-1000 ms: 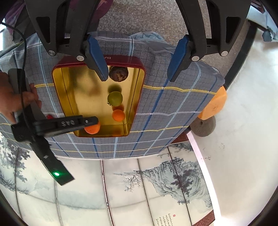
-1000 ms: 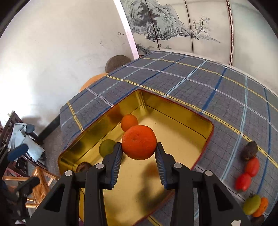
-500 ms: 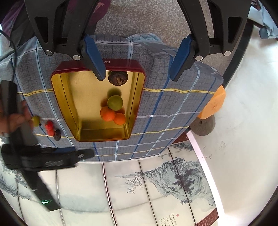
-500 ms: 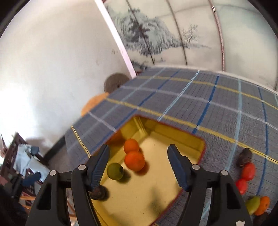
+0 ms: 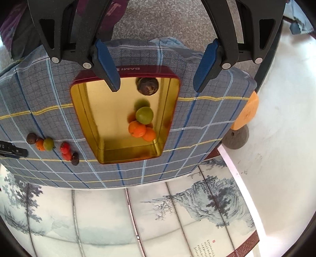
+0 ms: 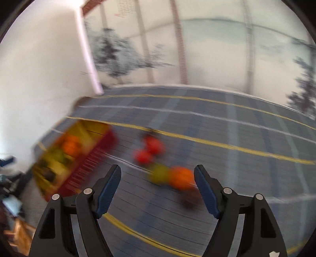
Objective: Organize fruits
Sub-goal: 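Grasp the green lime with the left gripper while the right gripper approaches fruits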
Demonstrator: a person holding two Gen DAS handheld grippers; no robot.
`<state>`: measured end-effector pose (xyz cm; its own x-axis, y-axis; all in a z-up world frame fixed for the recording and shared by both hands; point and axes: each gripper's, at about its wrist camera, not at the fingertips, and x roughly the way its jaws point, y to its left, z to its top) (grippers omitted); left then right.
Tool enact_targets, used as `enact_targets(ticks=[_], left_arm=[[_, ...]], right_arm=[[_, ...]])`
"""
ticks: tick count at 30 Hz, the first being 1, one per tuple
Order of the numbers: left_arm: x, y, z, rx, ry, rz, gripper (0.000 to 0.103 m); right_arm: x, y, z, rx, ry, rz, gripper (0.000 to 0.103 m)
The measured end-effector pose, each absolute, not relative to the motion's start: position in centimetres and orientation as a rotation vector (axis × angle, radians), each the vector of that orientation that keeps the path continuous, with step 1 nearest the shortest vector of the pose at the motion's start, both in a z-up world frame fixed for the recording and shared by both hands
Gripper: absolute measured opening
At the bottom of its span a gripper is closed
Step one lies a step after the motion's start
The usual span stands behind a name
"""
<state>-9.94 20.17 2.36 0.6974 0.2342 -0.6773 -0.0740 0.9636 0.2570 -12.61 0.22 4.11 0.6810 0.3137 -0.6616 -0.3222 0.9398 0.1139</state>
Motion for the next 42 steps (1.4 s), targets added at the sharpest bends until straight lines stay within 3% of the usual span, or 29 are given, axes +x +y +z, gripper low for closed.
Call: enact_targets(ticks=[11, 18, 26, 27, 32, 37, 42], left_arm=[[-7.0, 14.1, 3.5, 0.287, 0.811, -0.007, 0.077], [-1.7, 8.9, 4.2, 0.216, 0.862, -0.221, 0.077], [5.5, 3.9, 2.9, 0.097, 0.943, -0.321, 0.074], [6.0, 3.4, 2.5, 0.083, 0.954, -0.336, 0.074], [9.0, 2.2, 0.2, -0.023, 1.047, -0.35, 0.05], [11.6, 2.8, -1.8, -0.242, 1.139, -0.355, 0.049], [12.8, 2.0, -2.5, -0.291, 1.176, -0.327, 0.049]], right_arm=[[-11.2, -14.7, 0.2, 0.13, 0.86, 0.013, 0.074], [-11.5, -17.2, -1.3, 0.209, 0.861, 0.033, 0.084], [-11.9, -17.7, -1.0, 0.272, 0.843, 0.094, 0.087], [-11.8, -17.6, -1.1, 0.27, 0.842, 0.099, 0.088], [-11.8, -17.5, -1.1, 0.271, 0.839, 0.122, 0.089], [-12.0, -17.6, -1.0, 0.283, 0.824, 0.147, 0.091], [-11.9, -17.3, -1.1, 0.281, 0.831, 0.169, 0.091]])
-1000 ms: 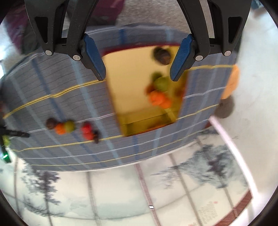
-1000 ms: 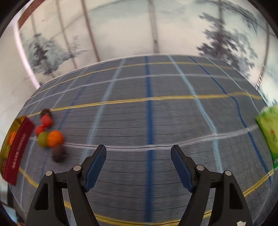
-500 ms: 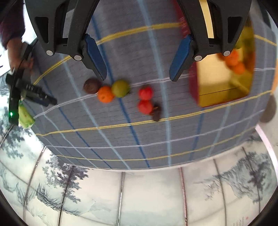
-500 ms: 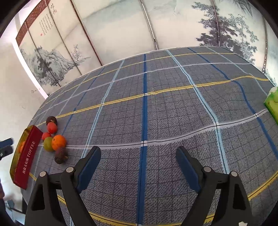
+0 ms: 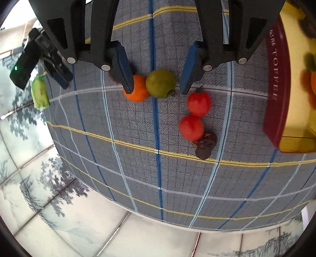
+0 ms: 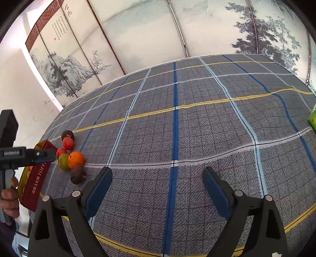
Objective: Organize fruits
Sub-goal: 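Grasp the green lime with the left gripper while the right gripper approaches fruits, then carry the lime toward the tin while the right gripper grasps a tangerine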
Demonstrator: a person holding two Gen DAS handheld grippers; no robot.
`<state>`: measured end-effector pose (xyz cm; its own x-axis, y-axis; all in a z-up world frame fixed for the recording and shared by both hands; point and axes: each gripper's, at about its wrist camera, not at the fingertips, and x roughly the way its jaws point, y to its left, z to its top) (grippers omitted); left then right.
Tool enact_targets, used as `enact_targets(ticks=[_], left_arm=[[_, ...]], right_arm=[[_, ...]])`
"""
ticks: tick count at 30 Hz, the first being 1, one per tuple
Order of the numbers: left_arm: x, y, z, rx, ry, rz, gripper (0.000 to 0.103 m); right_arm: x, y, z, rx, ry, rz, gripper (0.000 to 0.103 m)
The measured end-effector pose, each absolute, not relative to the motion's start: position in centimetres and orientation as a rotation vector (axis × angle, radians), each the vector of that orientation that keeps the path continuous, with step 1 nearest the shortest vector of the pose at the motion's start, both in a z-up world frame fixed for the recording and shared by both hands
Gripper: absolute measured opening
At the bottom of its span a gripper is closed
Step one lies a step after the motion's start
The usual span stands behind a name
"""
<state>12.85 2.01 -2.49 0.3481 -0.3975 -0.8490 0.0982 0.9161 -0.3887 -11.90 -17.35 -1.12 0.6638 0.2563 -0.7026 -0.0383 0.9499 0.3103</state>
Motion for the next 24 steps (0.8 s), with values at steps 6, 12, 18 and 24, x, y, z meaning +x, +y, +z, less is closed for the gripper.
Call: enact_targets(ticks=[6, 12, 18, 24], left_arm=[[13.3, 1.9, -4.7, -0.343, 1.223, -0.277, 0.05], [12.0, 2.8, -5.0, -0.395, 1.169, -0.262, 0.036], [8.8, 3.3, -3.3, -0.364, 1.111, -0.28, 0.035], [4.4, 4.1, -0.4, -0.286, 1.035, -0.304, 0.035]], right_arm=[[-12.0, -17.3, -1.1, 0.288, 0.825, 0.188, 0.091], [-11.9, -17.3, -1.2, 0.292, 0.829, 0.197, 0.091], [-11.8, -17.3, -1.3, 0.296, 0.829, 0.193, 0.092], [-11.6, -17.1, -1.5, 0.282, 0.843, 0.186, 0.092]])
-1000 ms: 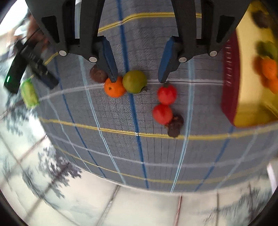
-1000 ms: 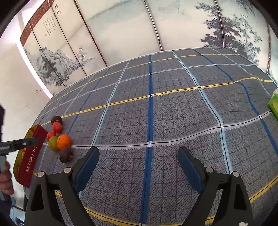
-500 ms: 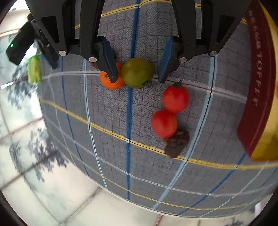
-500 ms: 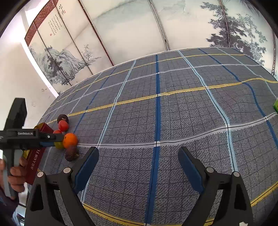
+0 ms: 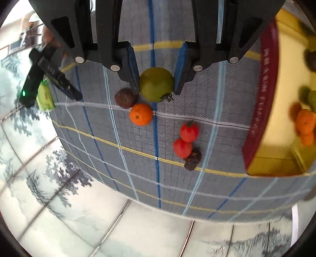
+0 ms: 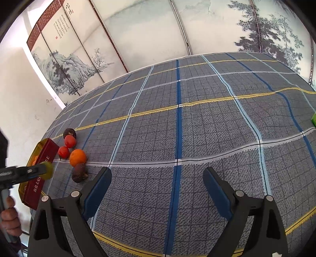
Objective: Organize fruits
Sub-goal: 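Carry the lime toward the tin while the right gripper grasps a tangerine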
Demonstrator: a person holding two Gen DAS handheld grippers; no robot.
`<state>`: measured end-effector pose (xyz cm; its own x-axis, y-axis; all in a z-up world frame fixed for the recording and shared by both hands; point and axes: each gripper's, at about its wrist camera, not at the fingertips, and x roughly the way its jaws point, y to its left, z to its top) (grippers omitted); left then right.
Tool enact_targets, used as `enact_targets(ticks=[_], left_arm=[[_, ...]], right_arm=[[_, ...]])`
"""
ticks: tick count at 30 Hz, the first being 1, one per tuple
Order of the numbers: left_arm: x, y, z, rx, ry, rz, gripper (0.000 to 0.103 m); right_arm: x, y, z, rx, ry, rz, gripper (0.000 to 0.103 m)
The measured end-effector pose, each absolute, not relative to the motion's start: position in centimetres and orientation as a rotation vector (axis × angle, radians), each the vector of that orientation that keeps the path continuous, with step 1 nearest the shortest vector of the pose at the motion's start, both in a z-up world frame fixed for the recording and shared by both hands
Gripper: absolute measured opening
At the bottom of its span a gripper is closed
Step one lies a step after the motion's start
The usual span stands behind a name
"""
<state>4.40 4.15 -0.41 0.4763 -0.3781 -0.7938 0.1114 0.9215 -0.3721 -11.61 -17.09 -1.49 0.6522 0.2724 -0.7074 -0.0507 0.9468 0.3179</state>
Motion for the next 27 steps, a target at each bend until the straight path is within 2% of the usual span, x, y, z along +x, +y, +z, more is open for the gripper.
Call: enact_targets(ticks=[7, 13, 17, 23, 24, 27], left_arm=[[1.3, 5.5, 0.7, -0.227, 1.007, -0.285, 0.035], [-0.2, 7.5, 1.9, -0.238, 0.97, -0.27, 0.035], [-1.2, 8.8, 2.7, -0.242, 0.941, -0.255, 0.035], [-2.8, 11.3, 3.4, -0.244, 0.912, -0.205, 0.036], [-3.0, 11.8, 3.5, -0.246, 0.909, -0.194, 0.036], [-3.6, 13.5, 3.6, -0.257, 0.901, -0.161, 0.036]], right_arm=[[-12.6, -14.0, -0.9, 0.167, 0.834, 0.298, 0.092], [-11.9, -11.3, 0.5, 0.231, 0.81, 0.419, 0.092], [-10.5, -6.7, 1.7, 0.084, 0.803, 0.515, 0.092], [-7.8, -1.4, 0.7, -0.088, 0.866, 0.559, 0.092], [-7.4, -0.6, 0.3, -0.119, 0.879, 0.56, 0.091], [-6.6, 0.7, -1.0, -0.165, 0.923, 0.56, 0.071]])
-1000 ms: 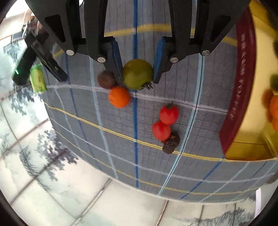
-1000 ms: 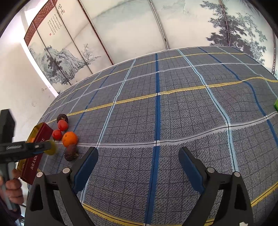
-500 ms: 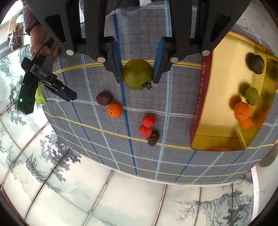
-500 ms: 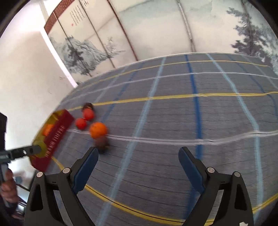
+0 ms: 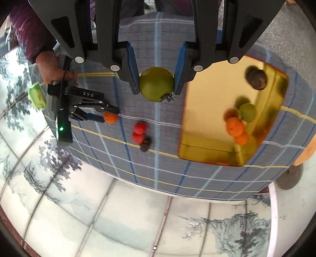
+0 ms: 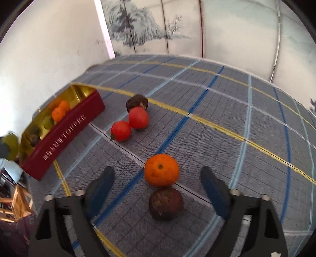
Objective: Organize fruits
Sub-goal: 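Carry the lime toward the tin while the right gripper grasps a tangerine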
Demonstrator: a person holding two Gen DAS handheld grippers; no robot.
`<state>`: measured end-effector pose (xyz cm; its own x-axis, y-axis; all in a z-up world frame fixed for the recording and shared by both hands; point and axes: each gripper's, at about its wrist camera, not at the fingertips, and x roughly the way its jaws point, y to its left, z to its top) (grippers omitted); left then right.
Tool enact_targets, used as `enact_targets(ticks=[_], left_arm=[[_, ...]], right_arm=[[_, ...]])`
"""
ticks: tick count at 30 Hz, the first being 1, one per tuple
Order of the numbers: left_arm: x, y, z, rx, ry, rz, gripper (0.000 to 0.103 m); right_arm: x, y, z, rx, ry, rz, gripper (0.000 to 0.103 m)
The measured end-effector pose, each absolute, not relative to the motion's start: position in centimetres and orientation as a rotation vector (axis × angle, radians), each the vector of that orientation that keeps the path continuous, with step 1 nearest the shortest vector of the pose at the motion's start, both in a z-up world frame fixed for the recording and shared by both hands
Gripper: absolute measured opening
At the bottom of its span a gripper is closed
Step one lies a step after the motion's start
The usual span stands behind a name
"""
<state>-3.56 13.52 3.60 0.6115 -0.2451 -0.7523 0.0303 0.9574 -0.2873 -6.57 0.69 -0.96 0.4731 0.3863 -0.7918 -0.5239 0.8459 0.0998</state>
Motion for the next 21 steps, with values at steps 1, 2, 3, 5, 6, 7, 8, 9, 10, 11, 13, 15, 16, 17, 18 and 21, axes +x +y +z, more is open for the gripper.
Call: enact_targets(ticks=[1, 2, 3, 5, 6, 7, 8, 9, 10, 11, 13, 15, 16, 17, 18, 21], left_arm=[[-3.7, 14.1, 3.6, -0.262, 0.899, -0.15, 0.036], [-3.9, 14.5, 3.6, -0.266, 0.898, -0.141, 0.036], [-4.1, 15.1, 3.6, -0.27, 0.896, -0.129, 0.036], [-4.4, 16.5, 3.5, -0.28, 0.895, -0.101, 0.036], [-4.5, 17.1, 3.4, -0.285, 0.895, -0.089, 0.036], [-4.6, 17.6, 3.4, -0.289, 0.894, -0.08, 0.036], [-4.8, 18.3, 3.4, -0.292, 0.889, -0.065, 0.036], [-4.9, 18.8, 3.4, -0.291, 0.886, -0.054, 0.036], [-4.8, 19.2, 3.3, -0.289, 0.887, -0.045, 0.036], [-4.9, 19.6, 3.3, -0.288, 0.887, -0.036, 0.036], [-4.8, 20.3, 3.1, -0.29, 0.885, -0.023, 0.036], [-4.7, 20.6, 2.8, -0.286, 0.895, -0.023, 0.036], [-4.5, 20.6, 2.6, -0.28, 0.899, -0.022, 0.036], [-4.5, 20.5, 2.5, -0.273, 0.9, -0.02, 0.036], [-4.4, 20.4, 2.4, -0.265, 0.899, -0.022, 0.036], [-3.7, 20.1, 2.2, -0.24, 0.897, -0.025, 0.036]], right_arm=[[-6.3, 1.0, -1.4, -0.178, 0.942, 0.552, 0.063], [-6.0, 1.2, -1.8, -0.188, 0.963, 0.549, 0.061], [-6.2, 1.3, -1.8, -0.197, 0.95, 0.547, 0.06], [-6.0, 1.1, -1.8, -0.208, 0.952, 0.535, 0.032], [-6.0, 1.0, -1.6, -0.201, 0.95, 0.535, 0.032], [-6.1, 0.7, -1.3, -0.18, 0.935, 0.541, 0.032], [-6.4, 0.3, -0.9, -0.175, 0.9, 0.53, 0.032], [-6.5, -0.2, -0.5, -0.17, 0.879, 0.511, 0.032], [-6.5, -0.9, -0.2, -0.149, 0.862, 0.492, 0.032], [-6.5, -2.3, 0.2, -0.102, 0.842, 0.464, 0.032], [-6.4, -4.8, 0.6, -0.032, 0.815, 0.392, 0.032], [-6.4, -7.4, 0.7, 0.027, 0.805, 0.329, 0.032], [-6.4, -8.5, 0.6, 0.038, 0.806, 0.294, 0.032], [-6.4, -9.2, 0.5, 0.039, 0.809, 0.271, 0.032], [-6.5, -10.1, 0.4, 0.043, 0.814, 0.246, 0.032], [-6.7, -11.8, -0.2, 0.059, 0.821, 0.188, 0.032]])
